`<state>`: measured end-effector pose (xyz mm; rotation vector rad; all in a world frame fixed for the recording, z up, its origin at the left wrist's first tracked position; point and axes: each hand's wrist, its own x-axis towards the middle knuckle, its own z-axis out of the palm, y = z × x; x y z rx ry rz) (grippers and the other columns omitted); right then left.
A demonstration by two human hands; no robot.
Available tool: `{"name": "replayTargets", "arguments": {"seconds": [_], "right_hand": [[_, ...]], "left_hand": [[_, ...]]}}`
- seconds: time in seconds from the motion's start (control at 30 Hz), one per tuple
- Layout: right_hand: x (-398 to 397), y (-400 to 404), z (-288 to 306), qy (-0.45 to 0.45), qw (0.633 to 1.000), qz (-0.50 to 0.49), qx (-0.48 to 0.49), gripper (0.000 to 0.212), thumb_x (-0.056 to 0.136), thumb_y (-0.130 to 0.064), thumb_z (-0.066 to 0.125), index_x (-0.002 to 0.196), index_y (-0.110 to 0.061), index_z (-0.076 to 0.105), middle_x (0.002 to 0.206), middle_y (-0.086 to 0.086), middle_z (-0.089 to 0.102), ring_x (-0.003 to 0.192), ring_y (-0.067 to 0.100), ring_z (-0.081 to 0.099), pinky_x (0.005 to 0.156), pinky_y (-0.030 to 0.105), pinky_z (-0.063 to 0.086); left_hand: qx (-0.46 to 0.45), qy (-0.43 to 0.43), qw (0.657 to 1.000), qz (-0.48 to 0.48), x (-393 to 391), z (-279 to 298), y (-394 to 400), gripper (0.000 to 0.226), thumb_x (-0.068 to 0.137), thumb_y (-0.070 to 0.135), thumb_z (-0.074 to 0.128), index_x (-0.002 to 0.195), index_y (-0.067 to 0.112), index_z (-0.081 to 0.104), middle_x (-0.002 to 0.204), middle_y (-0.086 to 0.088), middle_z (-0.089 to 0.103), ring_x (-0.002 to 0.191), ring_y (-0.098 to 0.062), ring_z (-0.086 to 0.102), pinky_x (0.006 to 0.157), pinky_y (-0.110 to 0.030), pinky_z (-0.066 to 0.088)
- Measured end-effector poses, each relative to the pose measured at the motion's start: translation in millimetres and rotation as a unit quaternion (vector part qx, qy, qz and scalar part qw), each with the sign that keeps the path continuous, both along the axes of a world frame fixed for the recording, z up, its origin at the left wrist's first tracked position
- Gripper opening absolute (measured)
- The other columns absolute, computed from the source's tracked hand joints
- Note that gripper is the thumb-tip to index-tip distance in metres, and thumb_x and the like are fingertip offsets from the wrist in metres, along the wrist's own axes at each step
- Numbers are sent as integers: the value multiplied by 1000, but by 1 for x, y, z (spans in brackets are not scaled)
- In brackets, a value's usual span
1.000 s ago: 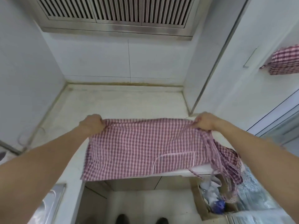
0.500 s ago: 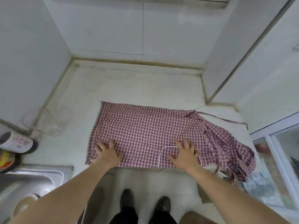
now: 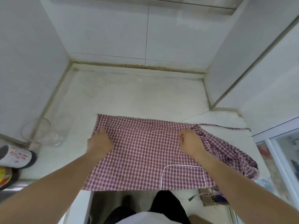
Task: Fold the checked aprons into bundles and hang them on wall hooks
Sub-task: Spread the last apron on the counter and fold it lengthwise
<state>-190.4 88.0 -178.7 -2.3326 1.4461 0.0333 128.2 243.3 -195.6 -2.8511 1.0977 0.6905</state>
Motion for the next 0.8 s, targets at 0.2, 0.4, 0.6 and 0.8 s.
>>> {"name": "replayTargets", "arguments": {"seconds": [0.2,0.4,0.6,0.8], "right_hand": [[24,-28,-18,96,985,0,145,79,96,-33,60,157,-19,13,162,12,20,147,33,27,118,57,24],[34,-71,-20,118,963,74,230,50,89,-32,71,133,-13,57,129,5,58,115,22,57,97,27,42],[52,-108,1,60,952,114,278,34,81,-40,77,101,-15,69,109,-1,64,100,16,61,89,28,49],[79,-126,-7,67,963,89,244,36,90,-53,64,90,-17,61,92,-3,60,83,11,56,72,25,44]], "left_hand": [[-131,179,965,142,25,-20,-30,91,82,53,71,147,4,29,144,-17,45,127,-34,50,106,-48,45],[-140,160,960,182,39,-27,-53,53,86,43,73,116,1,64,115,-16,66,100,-28,63,96,-34,51],[-162,182,949,201,53,-25,-57,30,94,33,63,110,7,60,102,-6,63,88,-23,59,79,-31,48],[-123,172,955,208,75,-24,-56,24,99,32,56,105,9,54,85,-1,58,75,-15,53,74,-31,41]]}}
